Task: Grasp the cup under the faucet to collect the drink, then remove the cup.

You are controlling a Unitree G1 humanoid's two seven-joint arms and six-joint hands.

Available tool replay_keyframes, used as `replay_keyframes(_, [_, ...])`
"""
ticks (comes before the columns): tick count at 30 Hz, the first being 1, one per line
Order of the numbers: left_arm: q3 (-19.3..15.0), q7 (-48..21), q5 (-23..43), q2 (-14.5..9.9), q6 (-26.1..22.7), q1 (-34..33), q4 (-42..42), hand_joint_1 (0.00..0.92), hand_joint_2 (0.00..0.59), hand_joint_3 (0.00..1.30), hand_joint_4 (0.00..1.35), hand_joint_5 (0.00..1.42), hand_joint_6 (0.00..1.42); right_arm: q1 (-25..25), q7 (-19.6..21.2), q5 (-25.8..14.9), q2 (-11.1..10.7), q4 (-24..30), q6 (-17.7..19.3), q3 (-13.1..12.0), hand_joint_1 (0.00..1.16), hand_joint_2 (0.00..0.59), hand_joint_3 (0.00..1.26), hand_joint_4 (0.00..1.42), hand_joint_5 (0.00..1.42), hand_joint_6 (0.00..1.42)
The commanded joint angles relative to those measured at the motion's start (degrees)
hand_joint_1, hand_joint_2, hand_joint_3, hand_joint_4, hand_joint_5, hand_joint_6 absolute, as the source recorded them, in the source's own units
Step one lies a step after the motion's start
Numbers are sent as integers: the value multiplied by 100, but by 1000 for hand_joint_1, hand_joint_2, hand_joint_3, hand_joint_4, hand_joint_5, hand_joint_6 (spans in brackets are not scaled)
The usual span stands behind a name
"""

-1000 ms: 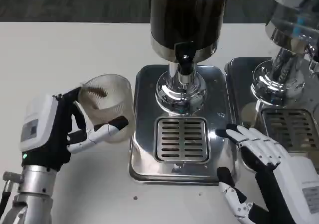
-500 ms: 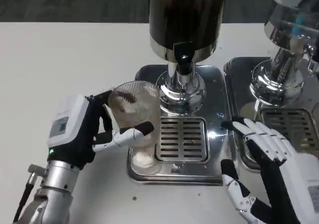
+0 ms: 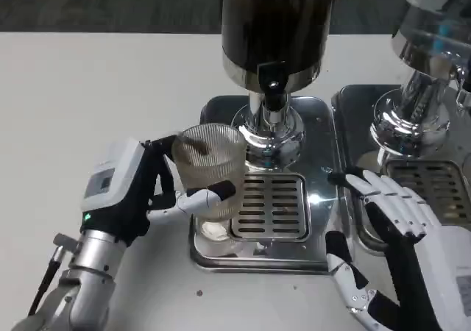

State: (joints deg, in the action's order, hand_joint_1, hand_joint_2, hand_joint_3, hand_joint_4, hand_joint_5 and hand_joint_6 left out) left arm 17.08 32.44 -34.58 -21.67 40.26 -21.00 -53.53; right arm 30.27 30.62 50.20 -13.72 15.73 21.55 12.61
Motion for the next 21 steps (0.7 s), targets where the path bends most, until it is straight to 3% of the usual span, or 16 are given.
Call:
replay_keyframes(1, [181, 40, -144, 90, 151, -342, -223, 235, 124, 618, 795, 1033, 1238, 78, 91, 23, 100, 94, -63, -12, 304, 486, 272, 191, 186, 178])
replay_keyframes(15, [604, 95, -352, 344, 55, -799, -816, 223, 127, 603, 756, 1003, 1203, 165, 67, 7, 298, 143, -130, 34, 303, 486, 280, 201, 205, 178])
replay_keyframes(21, [750, -65, -320, 424, 104, -920, -971, 195, 120, 527, 623, 855, 1060, 138, 20, -28, 336, 133, -165, 44, 303, 486, 281, 207, 209, 178])
